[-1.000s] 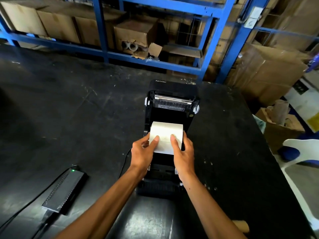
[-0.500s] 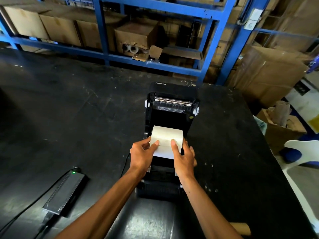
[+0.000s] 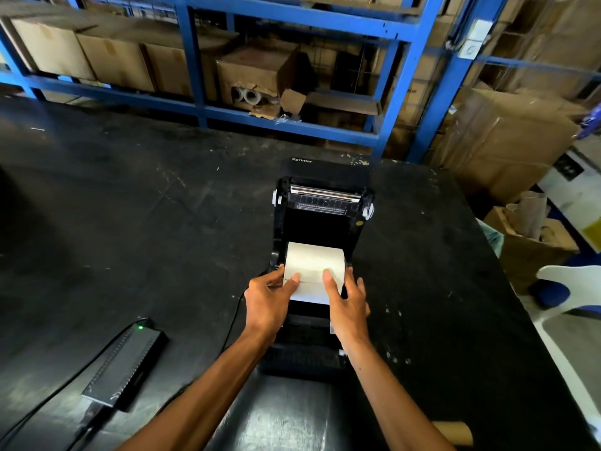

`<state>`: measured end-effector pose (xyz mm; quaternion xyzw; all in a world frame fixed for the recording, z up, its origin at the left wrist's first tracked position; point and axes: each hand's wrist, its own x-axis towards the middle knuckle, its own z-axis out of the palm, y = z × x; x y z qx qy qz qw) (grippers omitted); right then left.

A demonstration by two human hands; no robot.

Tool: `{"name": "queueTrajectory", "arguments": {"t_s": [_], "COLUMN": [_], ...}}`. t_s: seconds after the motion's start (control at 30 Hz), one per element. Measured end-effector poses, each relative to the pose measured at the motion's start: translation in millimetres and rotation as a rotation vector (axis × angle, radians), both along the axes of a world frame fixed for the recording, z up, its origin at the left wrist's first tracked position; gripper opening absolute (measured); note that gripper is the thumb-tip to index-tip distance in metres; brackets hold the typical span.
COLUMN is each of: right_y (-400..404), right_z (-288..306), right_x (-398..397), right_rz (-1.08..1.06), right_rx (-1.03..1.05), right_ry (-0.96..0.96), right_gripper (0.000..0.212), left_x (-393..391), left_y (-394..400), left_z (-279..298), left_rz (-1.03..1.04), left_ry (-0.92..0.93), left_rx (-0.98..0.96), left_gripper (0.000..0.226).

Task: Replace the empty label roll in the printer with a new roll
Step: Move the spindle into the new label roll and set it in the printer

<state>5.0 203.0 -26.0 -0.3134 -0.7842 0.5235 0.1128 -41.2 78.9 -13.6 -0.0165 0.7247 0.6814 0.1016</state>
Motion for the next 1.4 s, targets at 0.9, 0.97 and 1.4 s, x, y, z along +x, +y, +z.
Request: {"name": "queueTrajectory", "arguments": {"t_s": [0.9,0.97,1.4], "right_y": [6,4,7], "right_z": [0,-1,-10], "right_x": [-1,-3,-2], "right_rz": [0.086,0.083,0.037], "right_rx": [0.091,0.104,0.192], "right_ry": [-0.004,-0.007,-0.012], "right_gripper": [0.058,0.057,0.053], "left_x": [3,2,-4], "left_y": [-2,-2,-4], "left_z": [-8,-8,-10], "left_rz": [0.001,0.010,-0.041], "left_ry": [-0.034,-0.018,0.087], "left_rx": [0.041,0.016,-0.170], "left_gripper": [0.033,0.033,0.024]}}
